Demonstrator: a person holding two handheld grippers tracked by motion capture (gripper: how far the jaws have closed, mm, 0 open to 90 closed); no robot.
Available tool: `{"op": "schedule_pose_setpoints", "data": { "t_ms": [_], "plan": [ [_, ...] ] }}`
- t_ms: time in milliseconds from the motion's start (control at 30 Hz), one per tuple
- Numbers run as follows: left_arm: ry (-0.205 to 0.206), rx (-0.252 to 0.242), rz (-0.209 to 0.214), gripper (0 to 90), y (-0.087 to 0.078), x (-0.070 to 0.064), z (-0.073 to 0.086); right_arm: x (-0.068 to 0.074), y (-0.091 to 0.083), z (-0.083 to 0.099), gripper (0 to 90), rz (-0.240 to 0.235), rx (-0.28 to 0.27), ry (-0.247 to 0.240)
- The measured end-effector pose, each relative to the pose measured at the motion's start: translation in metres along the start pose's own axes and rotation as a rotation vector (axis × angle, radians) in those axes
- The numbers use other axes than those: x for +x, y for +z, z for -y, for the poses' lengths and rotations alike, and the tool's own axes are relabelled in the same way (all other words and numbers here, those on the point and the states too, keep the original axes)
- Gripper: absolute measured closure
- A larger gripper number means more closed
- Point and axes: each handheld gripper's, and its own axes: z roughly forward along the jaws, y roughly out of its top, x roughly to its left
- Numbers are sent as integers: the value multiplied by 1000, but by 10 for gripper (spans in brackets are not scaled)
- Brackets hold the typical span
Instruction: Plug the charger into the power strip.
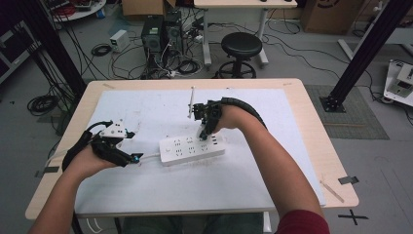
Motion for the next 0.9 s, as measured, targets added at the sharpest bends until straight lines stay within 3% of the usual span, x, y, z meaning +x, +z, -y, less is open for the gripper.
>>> {"op": "schedule_pose_setpoints", "data": {
  "t_ms": [100,133,167,267,300,433,533,900],
  "plan": [
    [0,0,0,191,0,0,0,0,1,-1,634,0,3,-11],
    [-2,-2,0,191,2,0,0,0,1,-2,634,-2,17,-67],
    [-5,-6,2,191,3,0,0,0,2,-3,634,0,22,-93],
    [-6,-6,4,191,4,0,0,2,2,-5,634,5,30,-113],
    [-3,-4,2,191,5,0,-1,3,4,-8,634,12,46,-141],
    [0,4,6,191,6,0,-1,3,5,-9,634,14,50,-145],
    [1,5,8,191,7,0,-2,8,6,-18,636,41,102,-178],
    [11,13,15,191,12,-2,-5,10,8,-24,637,48,126,-172]
  ]
}}
